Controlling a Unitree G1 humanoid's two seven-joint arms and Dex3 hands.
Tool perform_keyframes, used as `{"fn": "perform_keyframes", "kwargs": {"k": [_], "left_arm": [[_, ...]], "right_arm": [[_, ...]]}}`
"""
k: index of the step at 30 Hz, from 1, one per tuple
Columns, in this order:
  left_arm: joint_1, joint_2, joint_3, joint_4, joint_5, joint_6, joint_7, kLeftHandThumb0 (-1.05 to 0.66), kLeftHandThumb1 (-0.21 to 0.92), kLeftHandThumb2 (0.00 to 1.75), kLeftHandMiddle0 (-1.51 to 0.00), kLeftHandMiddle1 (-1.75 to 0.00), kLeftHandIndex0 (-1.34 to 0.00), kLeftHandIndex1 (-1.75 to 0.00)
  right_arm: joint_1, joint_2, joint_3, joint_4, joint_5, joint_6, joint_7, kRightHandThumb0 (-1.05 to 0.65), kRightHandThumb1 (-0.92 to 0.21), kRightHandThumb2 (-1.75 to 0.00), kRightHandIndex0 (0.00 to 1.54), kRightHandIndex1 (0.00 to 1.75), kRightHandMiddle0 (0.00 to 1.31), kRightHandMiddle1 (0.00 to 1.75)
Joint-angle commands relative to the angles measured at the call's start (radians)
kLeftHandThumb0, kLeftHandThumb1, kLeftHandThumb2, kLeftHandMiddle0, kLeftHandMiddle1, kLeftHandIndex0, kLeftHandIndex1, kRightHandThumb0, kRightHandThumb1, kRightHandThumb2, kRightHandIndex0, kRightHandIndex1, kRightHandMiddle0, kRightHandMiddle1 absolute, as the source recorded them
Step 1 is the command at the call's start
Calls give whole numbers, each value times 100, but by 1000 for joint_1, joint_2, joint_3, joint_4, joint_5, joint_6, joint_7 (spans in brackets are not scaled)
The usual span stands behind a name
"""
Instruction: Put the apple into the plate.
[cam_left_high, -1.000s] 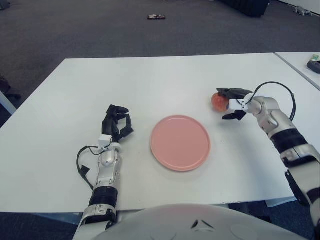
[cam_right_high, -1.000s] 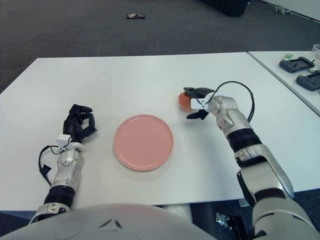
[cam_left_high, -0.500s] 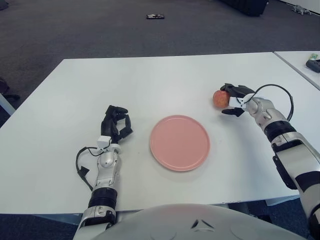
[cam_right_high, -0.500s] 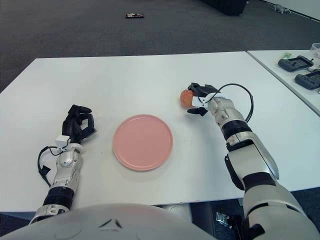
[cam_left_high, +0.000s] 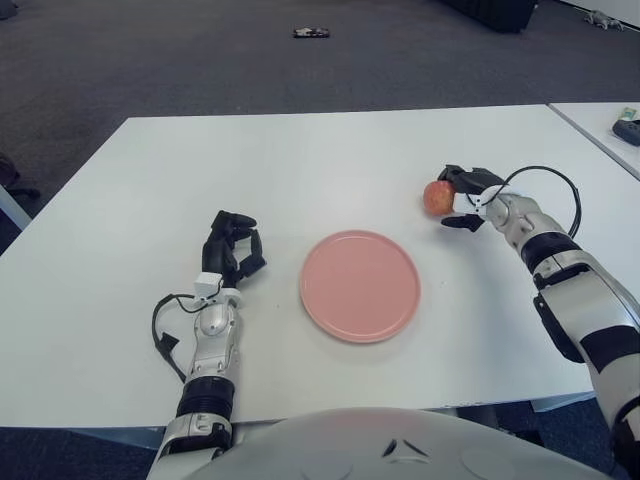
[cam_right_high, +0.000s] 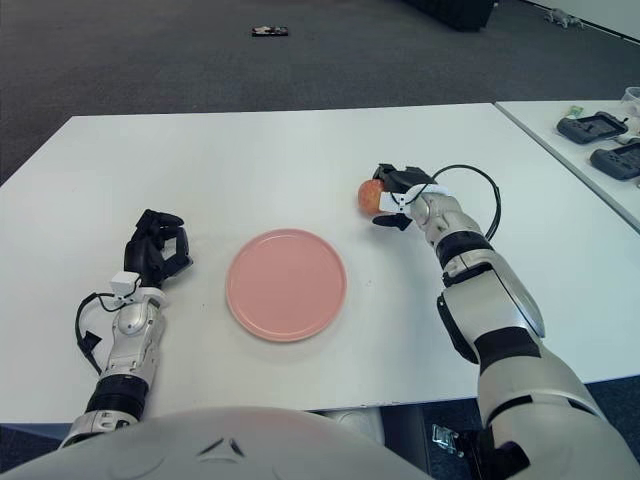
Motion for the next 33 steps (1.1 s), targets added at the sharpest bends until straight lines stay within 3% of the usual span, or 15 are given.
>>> {"fn": "perform_keyframes", "kwargs": {"k": [1, 11, 14, 19, 23, 25, 28, 33], "left_arm": [[60, -9, -1, 36, 3, 14, 4, -43, 49, 112, -81, -175, -48, -175], [58, -9, 0, 40, 15, 13, 15, -42, 49, 111, -80, -175, -47, -175], [57, -10, 1, 42, 12, 10, 12, -42, 49, 111, -79, -175, -47, -175], [56, -10, 3, 45, 12, 3, 12, -42, 50, 109, -79, -175, -46, -175], [56, -8, 2, 46, 19, 6, 18, -42, 51, 109, -80, -175, -46, -175], [56, -8, 2, 46, 20, 8, 19, -42, 51, 109, -80, -175, -46, -175], [54, -8, 3, 47, 15, 10, 16, -42, 50, 109, -81, -175, -46, -175], [52, -7, 4, 46, 14, 17, 17, -42, 50, 110, -81, -175, -47, -175]], "right_arm": [[-12, 12, 23, 18, -12, -11, 4, -71, -35, -103, 0, 118, 0, 106], [-15, 34, 46, 32, -7, -2, -9, -69, -33, -105, 0, 118, 0, 113], [-14, 43, 53, 38, -10, -1, -21, -67, -31, -108, 0, 125, 0, 119], [-18, 50, 74, 53, -22, -16, -42, -58, -24, -120, 0, 158, 3, 163], [-19, 53, 83, 59, -18, -22, -51, -55, -23, -123, 3, 170, 11, 172], [-15, 62, 81, 58, -11, -21, -58, -49, -28, -122, 20, 173, 30, 173], [-13, 70, 84, 55, -12, -20, -74, -47, -34, -123, 37, 174, 47, 174], [-17, 76, 120, 54, -47, -11, -119, -47, -33, -128, 61, 175, 57, 175]]}}
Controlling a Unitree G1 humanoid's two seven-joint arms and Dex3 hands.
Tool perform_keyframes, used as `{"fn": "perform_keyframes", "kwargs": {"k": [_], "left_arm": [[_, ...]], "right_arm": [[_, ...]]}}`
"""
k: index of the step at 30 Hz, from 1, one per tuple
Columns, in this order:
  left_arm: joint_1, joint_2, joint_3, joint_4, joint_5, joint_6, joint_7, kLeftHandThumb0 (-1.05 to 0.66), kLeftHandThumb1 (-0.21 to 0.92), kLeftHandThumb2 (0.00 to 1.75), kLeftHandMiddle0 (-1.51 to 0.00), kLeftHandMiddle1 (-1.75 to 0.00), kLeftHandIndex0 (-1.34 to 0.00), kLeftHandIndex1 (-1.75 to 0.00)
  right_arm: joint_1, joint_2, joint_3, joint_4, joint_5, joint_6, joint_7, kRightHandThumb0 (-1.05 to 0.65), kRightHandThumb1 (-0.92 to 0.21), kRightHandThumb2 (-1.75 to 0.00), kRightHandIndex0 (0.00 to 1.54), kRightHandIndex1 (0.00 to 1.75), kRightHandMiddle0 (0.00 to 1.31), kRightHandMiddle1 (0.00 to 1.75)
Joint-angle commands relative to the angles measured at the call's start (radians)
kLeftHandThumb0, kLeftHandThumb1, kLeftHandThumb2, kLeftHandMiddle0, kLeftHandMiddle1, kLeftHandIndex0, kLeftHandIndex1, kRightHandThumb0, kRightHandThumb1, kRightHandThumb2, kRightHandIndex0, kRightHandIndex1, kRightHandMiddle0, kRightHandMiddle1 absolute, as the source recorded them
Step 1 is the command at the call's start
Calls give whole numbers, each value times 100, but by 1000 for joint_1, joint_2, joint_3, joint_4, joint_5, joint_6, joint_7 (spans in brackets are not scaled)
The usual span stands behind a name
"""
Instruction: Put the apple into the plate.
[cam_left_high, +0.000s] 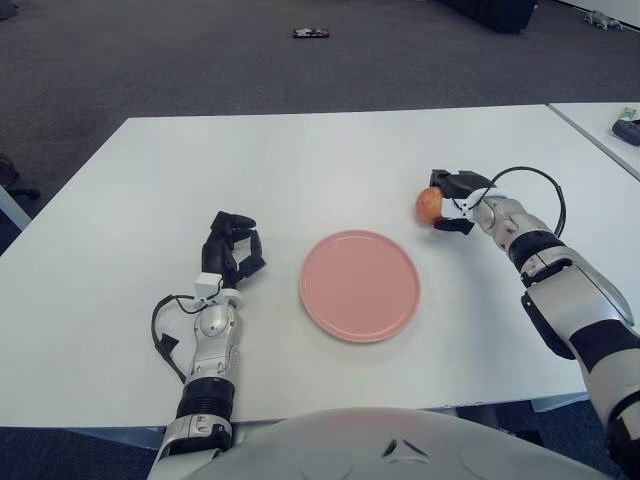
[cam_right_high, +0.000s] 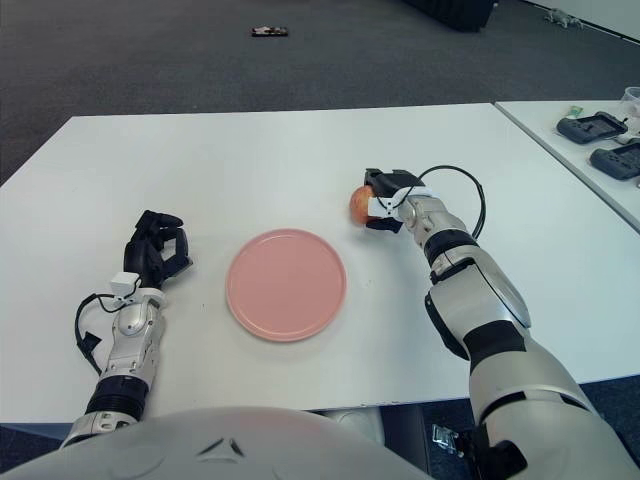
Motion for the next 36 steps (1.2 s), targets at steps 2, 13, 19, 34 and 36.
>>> {"fn": "perform_keyframes", "kwargs": {"k": [2, 13, 19, 34, 36], "left_arm": [[51, -5, 1, 47, 3, 13, 7, -42, 50, 110, -82, -175, -47, -175], [53, -8, 0, 47, -4, 5, -2, -42, 50, 110, -80, -175, -47, -175], [53, -10, 0, 40, -12, 17, -7, -42, 49, 111, -79, -175, -47, -175], [54, -9, -4, 37, -9, 18, -2, -43, 48, 112, -80, -175, -48, -175], [54, -9, -4, 38, -9, 17, -2, -42, 48, 112, -80, -175, -48, -175]], "right_arm": [[-1, 21, 47, 5, -50, 13, -41, -48, -31, -131, 75, 175, 60, 175], [6, 31, 90, 3, -93, 26, -175, -51, -23, -142, 117, 175, 68, 175], [10, 34, 92, -1, -90, 32, -217, -51, -23, -143, 123, 175, 69, 175], [35, 13, 41, -58, -46, 2, -303, -52, -22, -144, 128, 175, 69, 175], [41, 7, 30, -72, -40, -8, -310, -52, -21, -144, 128, 175, 70, 175]]}}
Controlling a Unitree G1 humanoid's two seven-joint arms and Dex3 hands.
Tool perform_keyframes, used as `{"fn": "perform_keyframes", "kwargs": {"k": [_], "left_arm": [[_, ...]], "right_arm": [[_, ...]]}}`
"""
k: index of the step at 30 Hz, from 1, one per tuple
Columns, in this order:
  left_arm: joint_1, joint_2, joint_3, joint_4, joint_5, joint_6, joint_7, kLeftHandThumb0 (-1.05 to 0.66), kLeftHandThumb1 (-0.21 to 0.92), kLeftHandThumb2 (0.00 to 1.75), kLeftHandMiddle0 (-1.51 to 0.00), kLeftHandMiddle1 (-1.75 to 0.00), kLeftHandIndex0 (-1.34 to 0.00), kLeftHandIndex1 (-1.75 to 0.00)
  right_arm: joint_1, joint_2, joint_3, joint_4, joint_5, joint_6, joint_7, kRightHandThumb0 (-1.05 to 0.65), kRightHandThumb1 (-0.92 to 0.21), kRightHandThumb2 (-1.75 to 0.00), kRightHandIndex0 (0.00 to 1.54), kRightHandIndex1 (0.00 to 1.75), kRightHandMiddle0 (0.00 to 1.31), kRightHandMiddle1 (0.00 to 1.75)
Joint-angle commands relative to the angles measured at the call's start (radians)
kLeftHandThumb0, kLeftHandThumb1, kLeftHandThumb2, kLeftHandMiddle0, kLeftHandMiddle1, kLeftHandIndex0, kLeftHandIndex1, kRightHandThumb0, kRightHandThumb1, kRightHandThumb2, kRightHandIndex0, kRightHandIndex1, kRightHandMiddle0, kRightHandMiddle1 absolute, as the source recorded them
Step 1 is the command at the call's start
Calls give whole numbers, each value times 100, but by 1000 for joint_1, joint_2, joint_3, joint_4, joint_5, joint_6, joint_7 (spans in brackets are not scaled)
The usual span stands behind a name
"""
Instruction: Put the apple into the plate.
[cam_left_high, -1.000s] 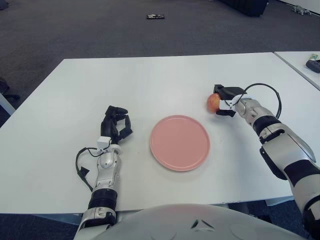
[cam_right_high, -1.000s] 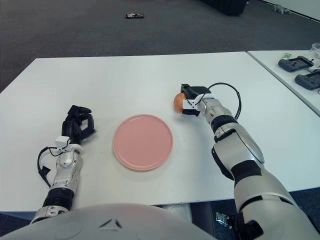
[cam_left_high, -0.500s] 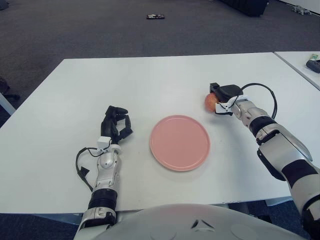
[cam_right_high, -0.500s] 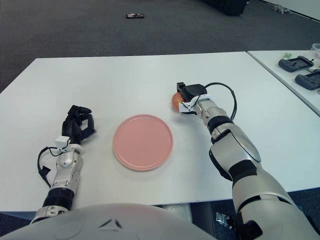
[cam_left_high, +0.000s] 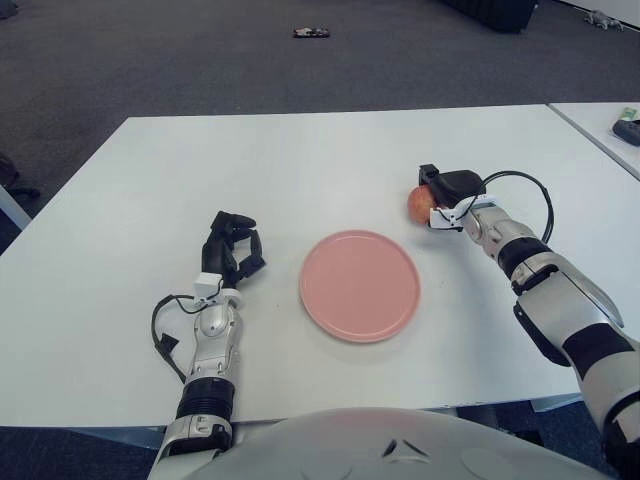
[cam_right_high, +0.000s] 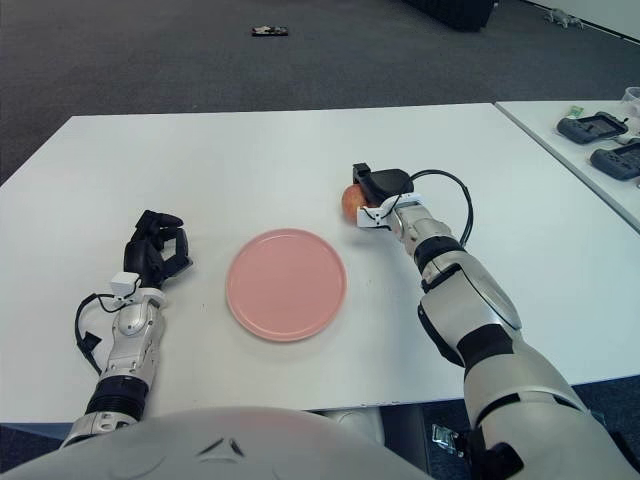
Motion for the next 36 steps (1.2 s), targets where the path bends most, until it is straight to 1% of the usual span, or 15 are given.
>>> {"fn": "perform_keyframes", "kwargs": {"k": [1, 5, 6, 8, 10, 20, 24, 27, 33, 36], "left_arm": [[52, -8, -2, 43, -1, 14, -2, -42, 49, 112, -81, -175, -48, -175], [46, -7, 0, 53, -7, 9, -8, -42, 49, 111, -82, -175, -47, -175], [45, -6, 0, 54, -8, 8, -10, -42, 49, 111, -82, -175, -47, -175], [43, -5, 1, 58, -9, 7, -11, -42, 49, 111, -82, -175, -47, -175], [42, -4, 1, 60, -8, 7, -9, -42, 49, 111, -82, -175, -47, -175], [39, -3, -1, 64, 5, 4, 1, -42, 50, 109, -79, -175, -46, -175], [37, -4, 1, 68, 0, 0, -4, -42, 51, 109, -78, -175, -46, -175], [33, -5, 5, 76, -5, -8, -5, -42, 51, 108, -78, -175, -46, -175], [28, -6, 7, 84, -8, -15, -4, -42, 52, 108, -80, -175, -45, -175], [28, -7, 6, 84, -5, -15, 0, -42, 52, 108, -81, -175, -45, -175]], "right_arm": [[4, -20, -29, -41, 25, -20, -28, -52, -21, -144, 128, 175, 70, 175], [27, -33, -65, -90, 50, -52, -36, -52, -21, -145, 129, 175, 70, 175], [44, -41, -82, -129, 66, -64, -30, -52, -21, -145, 129, 175, 70, 175], [95, -62, -121, -257, 100, -80, -4, -53, -20, -146, 129, 175, 71, 175], [130, -75, -143, -343, 114, -83, 17, -53, -19, -147, 129, 175, 71, 175], [253, -113, -219, -615, 152, -105, 102, -53, -19, -147, 130, 175, 72, 175], [285, -115, -243, -683, 161, -112, 133, -52, -19, -147, 131, 175, 71, 175], [317, -116, -262, -748, 191, -135, 169, -52, -19, -147, 131, 175, 71, 175], [367, -112, -291, -835, 231, -161, 233, -52, -19, -147, 131, 175, 71, 175], [396, -112, -301, -879, 270, -201, 275, -52, -19, -147, 130, 175, 71, 175]]}}
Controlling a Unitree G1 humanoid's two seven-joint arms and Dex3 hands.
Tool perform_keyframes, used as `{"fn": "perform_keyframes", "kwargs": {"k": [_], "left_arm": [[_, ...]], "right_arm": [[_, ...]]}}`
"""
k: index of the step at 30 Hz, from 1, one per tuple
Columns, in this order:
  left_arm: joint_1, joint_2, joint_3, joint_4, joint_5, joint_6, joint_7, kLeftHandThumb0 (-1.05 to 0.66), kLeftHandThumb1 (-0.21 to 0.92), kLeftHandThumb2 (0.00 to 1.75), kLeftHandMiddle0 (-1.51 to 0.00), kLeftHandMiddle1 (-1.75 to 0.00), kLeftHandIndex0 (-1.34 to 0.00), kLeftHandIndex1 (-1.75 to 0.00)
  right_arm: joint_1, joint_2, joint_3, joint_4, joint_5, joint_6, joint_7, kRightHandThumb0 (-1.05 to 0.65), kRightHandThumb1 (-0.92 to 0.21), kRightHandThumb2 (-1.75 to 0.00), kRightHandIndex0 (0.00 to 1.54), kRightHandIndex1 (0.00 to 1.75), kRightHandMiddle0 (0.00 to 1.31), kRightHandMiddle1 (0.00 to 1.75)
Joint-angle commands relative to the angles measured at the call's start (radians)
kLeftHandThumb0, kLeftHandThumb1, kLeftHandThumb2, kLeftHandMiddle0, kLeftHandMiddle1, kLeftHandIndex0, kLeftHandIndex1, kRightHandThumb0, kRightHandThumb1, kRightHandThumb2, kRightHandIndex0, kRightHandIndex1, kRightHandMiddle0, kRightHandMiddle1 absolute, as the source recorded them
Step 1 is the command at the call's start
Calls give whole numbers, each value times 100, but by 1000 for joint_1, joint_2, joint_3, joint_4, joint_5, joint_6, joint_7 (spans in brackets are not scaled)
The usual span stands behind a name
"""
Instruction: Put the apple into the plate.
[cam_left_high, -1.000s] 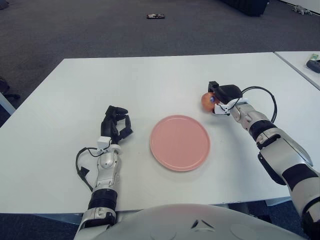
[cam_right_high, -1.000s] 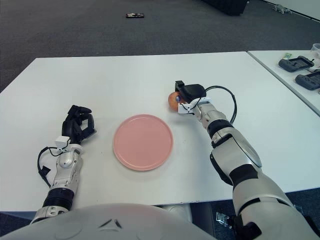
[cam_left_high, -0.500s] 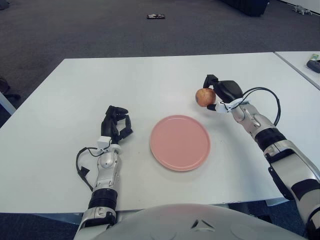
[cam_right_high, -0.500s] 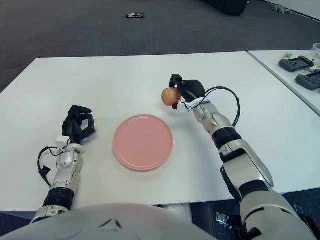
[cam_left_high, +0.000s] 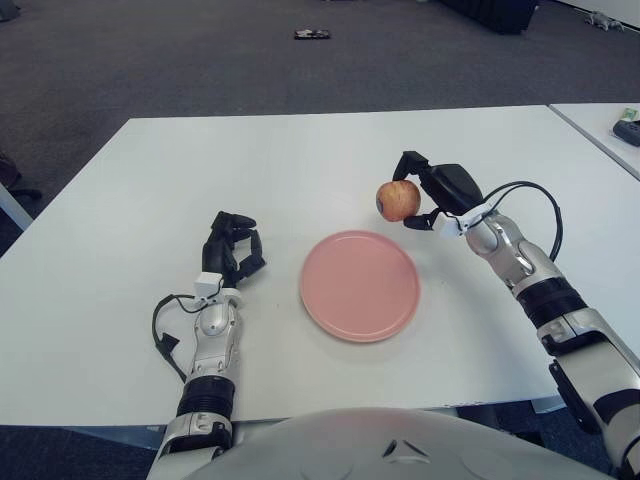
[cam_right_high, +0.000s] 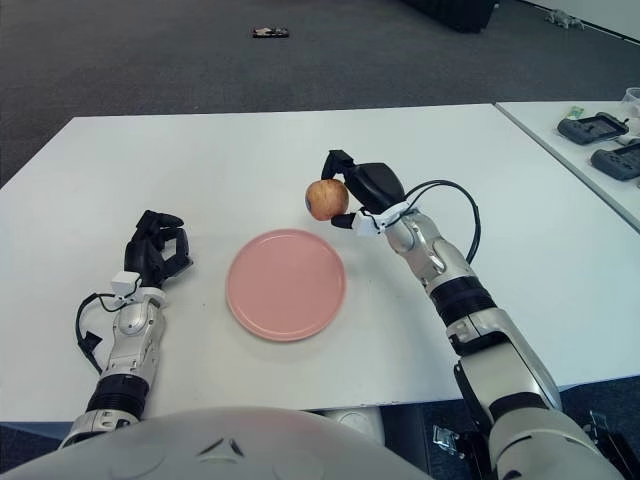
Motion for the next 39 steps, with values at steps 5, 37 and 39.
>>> {"fn": "perform_keyframes", "kwargs": {"k": [5, 37, 39], "left_arm": [[40, -5, -2, 57, 21, -1, 20, -42, 51, 109, -82, -175, -46, -175], [46, -9, -7, 28, 19, 29, 12, -42, 49, 111, -83, -175, -47, -175], [46, -10, -6, 29, 16, 28, 12, -42, 49, 111, -82, -175, -47, -175]], "right_arm": [[66, -8, -36, -140, 142, -95, 139, -53, -18, -148, 130, 175, 72, 175], [199, -53, 4, -397, 272, -187, 593, -55, -14, -154, 128, 175, 76, 175], [193, -54, 10, -384, 240, -223, 587, -55, -14, -154, 128, 175, 76, 175]]}}
